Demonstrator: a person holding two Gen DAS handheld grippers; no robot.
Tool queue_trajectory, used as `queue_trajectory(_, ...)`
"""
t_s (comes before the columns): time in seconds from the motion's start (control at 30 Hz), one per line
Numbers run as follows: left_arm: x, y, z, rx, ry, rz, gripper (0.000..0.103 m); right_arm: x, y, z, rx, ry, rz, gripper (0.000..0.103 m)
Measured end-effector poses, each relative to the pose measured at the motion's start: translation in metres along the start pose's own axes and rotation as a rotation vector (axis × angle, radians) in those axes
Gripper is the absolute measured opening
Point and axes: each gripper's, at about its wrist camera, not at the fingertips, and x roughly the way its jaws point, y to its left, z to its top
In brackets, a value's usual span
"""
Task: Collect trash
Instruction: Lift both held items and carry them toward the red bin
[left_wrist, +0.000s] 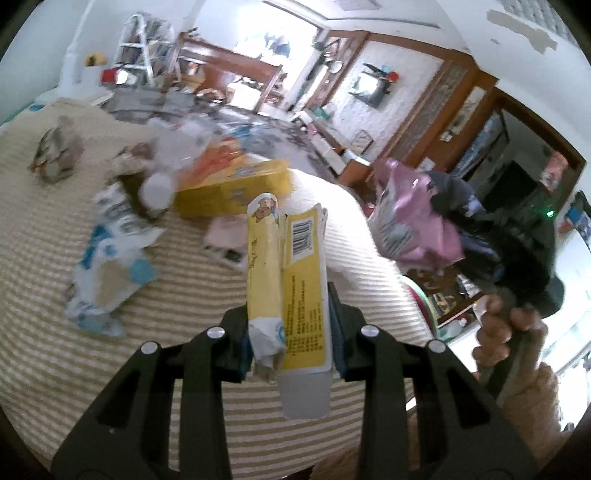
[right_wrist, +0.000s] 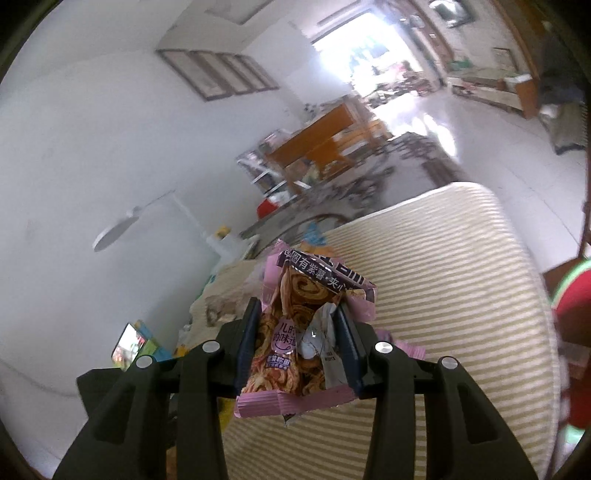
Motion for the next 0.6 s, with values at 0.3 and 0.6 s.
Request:
queue_trajectory(0.3, 0.046, -0.077, 0.004, 0.122, 0.068, -0.150, 0.032, -0.043, -0.067, 0.014, 0.223, -0.053, -0.149, 0.039)
queue_trajectory(0.6, 0.129, -0.151, -0.003, 0.143, 0.235, -0.320, 0.032, -0.121, -0.128, 0.024, 0.307, -0.223, -0.433, 0.039)
